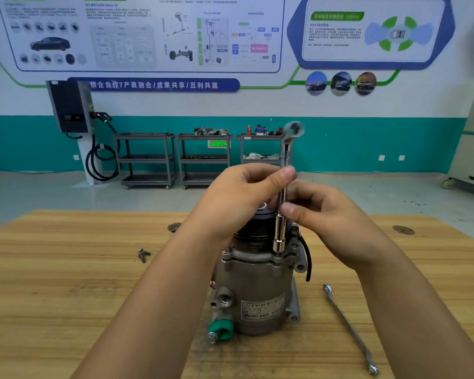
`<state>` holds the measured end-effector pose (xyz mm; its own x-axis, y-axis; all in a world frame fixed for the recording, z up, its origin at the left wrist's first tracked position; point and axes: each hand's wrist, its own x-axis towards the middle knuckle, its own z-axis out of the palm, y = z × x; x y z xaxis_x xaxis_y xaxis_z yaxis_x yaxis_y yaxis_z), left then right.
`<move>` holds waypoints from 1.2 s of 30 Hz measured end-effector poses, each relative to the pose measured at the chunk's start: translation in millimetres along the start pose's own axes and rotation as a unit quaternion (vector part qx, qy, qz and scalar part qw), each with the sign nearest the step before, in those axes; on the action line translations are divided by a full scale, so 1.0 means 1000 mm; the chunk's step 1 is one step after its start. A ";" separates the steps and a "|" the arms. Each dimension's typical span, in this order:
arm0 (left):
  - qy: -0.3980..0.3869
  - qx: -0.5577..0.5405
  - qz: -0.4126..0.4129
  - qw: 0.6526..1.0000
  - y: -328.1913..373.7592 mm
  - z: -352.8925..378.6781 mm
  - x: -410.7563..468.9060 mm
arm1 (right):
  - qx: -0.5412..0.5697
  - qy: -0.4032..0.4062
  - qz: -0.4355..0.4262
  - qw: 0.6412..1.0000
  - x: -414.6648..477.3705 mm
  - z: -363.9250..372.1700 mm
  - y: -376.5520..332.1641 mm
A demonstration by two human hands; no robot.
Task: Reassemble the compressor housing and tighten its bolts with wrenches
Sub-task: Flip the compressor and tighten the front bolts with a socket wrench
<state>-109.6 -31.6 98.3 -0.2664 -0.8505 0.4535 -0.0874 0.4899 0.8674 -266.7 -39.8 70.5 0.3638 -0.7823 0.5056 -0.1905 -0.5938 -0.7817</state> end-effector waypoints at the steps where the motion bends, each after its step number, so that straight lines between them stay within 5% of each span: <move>1: 0.008 0.004 0.001 1.000 -0.001 0.001 0.000 | -0.004 0.012 0.003 1.000 0.001 0.001 0.001; 5: 0.035 0.009 0.001 0.999 -0.002 0.003 0.001 | -0.015 0.055 -0.001 0.998 0.003 0.009 0.003; 11: 0.017 0.013 0.001 1.000 -0.002 0.002 0.001 | 0.017 -0.008 -0.005 1.000 0.001 0.000 0.004; 17: 0.015 0.075 0.027 0.997 0.000 0.001 -0.006 | 0.010 0.016 0.007 1.000 0.001 -0.001 0.007; 26: 0.143 0.088 0.082 0.982 -0.012 0.016 -0.017 | 0.015 0.023 -0.014 1.000 0.000 0.001 0.006; 30: 0.112 0.117 0.066 0.985 -0.011 0.016 -0.014 | 0.032 -0.038 -0.017 0.999 -0.003 -0.003 0.006; 36: 0.059 0.075 0.008 0.995 -0.008 0.013 -0.016 | 0.039 0.008 -0.005 0.999 -0.002 0.001 0.007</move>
<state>-117.5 -19.0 81.5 -0.1549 -0.8545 0.4958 -0.2286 0.5192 0.8235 -267.5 -42.4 63.9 0.3504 -0.7796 0.5190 -0.1156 -0.5859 -0.8021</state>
